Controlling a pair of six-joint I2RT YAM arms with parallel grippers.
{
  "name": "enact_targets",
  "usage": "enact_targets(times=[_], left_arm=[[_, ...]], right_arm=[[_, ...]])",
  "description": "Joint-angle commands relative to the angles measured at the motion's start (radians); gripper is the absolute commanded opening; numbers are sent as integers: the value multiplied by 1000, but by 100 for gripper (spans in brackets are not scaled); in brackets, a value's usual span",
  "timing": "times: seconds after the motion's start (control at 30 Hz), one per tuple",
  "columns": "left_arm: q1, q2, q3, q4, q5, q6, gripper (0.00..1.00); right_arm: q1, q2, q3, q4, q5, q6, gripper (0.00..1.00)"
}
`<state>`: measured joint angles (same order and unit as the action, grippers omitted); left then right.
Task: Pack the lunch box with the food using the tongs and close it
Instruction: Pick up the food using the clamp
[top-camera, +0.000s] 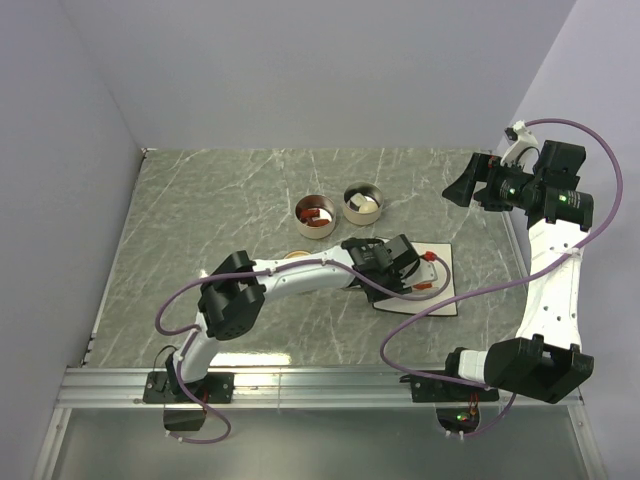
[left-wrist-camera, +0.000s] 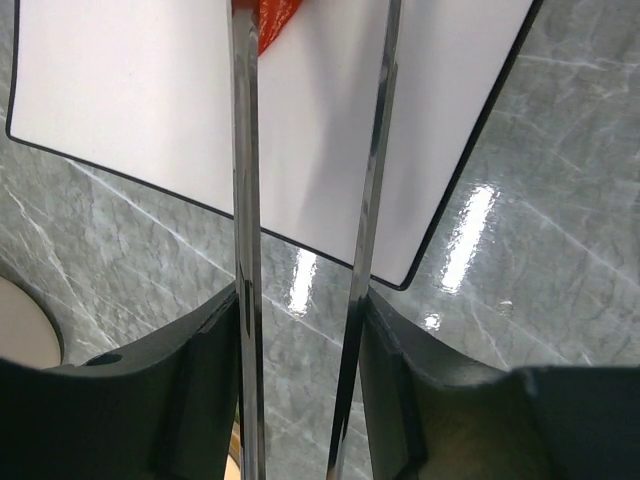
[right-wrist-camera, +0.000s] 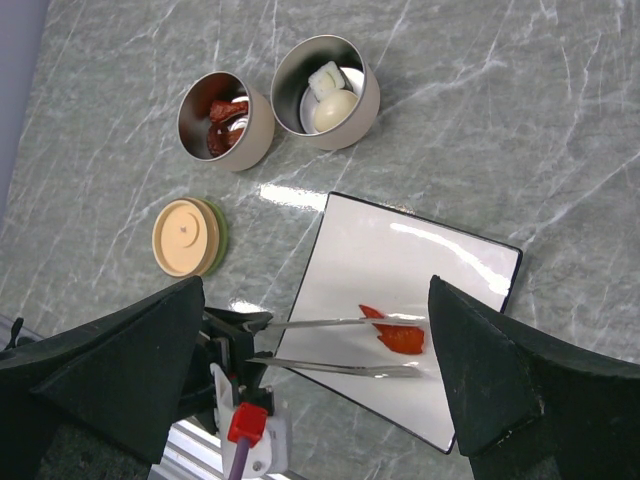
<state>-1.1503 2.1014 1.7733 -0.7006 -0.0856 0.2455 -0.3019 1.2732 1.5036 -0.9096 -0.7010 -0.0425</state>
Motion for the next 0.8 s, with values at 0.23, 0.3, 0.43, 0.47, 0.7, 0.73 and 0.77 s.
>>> enact_targets(times=[0.23, 0.3, 0.43, 0.47, 0.7, 0.73, 0.77], left_arm=[[-6, -11, 18, -4, -22, 9, 40], [-6, -14, 18, -2, -23, 9, 36], [-3, -32, 32, -5, -31, 9, 31], [-3, -37, 38, -7, -31, 11, 30], [4, -78, 67, -17, -36, 15, 25], [4, -80, 69, -19, -36, 15, 25], [6, -83, 71, -20, -37, 15, 25]], right_arm=[[-13, -8, 18, 3, -17, -10, 100], [-14, -9, 17, 3, -20, -10, 100], [-16, -11, 15, 5, -22, -10, 100], [-16, -11, 14, 3, -23, -10, 100], [-16, -11, 14, 5, -23, -8, 100], [-16, -12, 14, 5, -23, -8, 100], [-17, -12, 12, 5, -23, -8, 100]])
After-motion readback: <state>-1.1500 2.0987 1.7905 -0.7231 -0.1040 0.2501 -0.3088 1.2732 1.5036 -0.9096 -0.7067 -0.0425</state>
